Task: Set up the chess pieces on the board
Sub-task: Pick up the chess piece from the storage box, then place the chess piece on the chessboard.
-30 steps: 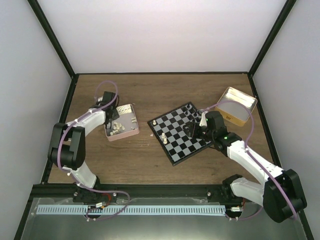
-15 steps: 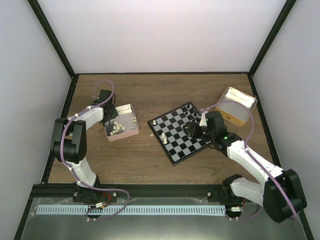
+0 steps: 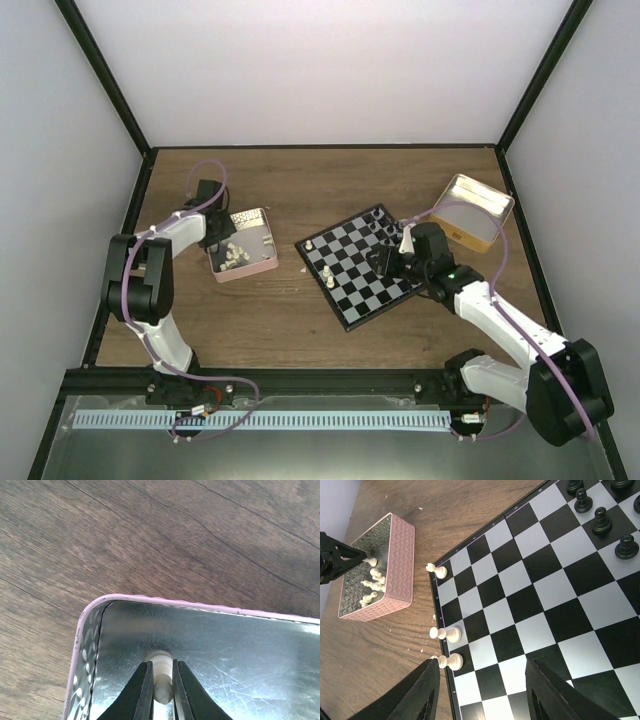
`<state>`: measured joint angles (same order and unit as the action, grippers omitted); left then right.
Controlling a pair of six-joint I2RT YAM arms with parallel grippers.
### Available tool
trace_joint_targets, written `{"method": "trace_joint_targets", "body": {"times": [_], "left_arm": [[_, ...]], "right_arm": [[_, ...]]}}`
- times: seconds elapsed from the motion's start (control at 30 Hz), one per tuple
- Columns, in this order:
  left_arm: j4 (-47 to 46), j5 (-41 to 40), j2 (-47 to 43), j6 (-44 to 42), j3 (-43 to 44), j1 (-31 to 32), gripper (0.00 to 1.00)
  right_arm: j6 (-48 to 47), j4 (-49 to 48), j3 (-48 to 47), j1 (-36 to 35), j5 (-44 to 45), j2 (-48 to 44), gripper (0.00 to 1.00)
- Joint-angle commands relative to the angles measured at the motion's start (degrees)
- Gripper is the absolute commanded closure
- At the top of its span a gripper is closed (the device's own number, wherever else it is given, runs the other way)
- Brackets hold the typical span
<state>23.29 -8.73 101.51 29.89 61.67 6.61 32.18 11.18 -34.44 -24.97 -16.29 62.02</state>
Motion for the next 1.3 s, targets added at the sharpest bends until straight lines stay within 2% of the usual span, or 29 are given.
{"method": "trace_joint_targets", "body": {"times": [0.0,0.13,0.27,0.4,0.53,0.7,0.83,0.97,1.27], "left_arm": [[0.76,1.22,-2.38,-0.26,1.58,-0.22,0.89],[2.05,3.13,-6.67,0.33,0.92,1.20,0.89],[4.65,4.03,-11.88,1.42,0.48,5.18,0.88],[6.19,2.70,-17.11,4.09,-0.43,13.01,0.88],[6.16,0.42,-18.30,8.09,-0.76,22.70,0.87],[7.07,-3.79,-12.83,9.81,2.12,34.62,0.87],[11.07,-5.92,-4.64,9.40,7.91,39.87,0.87],[12.46,-5.56,0.83,8.33,11.56,42.54,0.87],[13.53,-6.04,6.40,7.58,15.67,42.63,0.87]], "right_arm": [[-0.19,0.42,-1.01,-0.52,-0.14,-1.91,0.52],[-0.15,0.66,-0.41,-0.52,-0.65,-3.74,0.52],[0.20,0.57,0.75,-0.52,-1.55,-6.88,0.52],[0.50,0.77,2.18,-0.52,-3.02,-11.12,0.52],[0.24,1.65,3.56,-0.52,-3.80,-15.67,0.52],[-1.11,5.01,4.27,-0.52,-2.45,-21.35,0.52],[-1.33,6.35,5.69,-0.53,-2.23,-24.85,0.50],[-0.39,7.06,6.84,-0.49,-3.20,-27.06,0.50],[-0.41,6.57,7.47,-0.52,-2.82,-29.70,0.49]]}}
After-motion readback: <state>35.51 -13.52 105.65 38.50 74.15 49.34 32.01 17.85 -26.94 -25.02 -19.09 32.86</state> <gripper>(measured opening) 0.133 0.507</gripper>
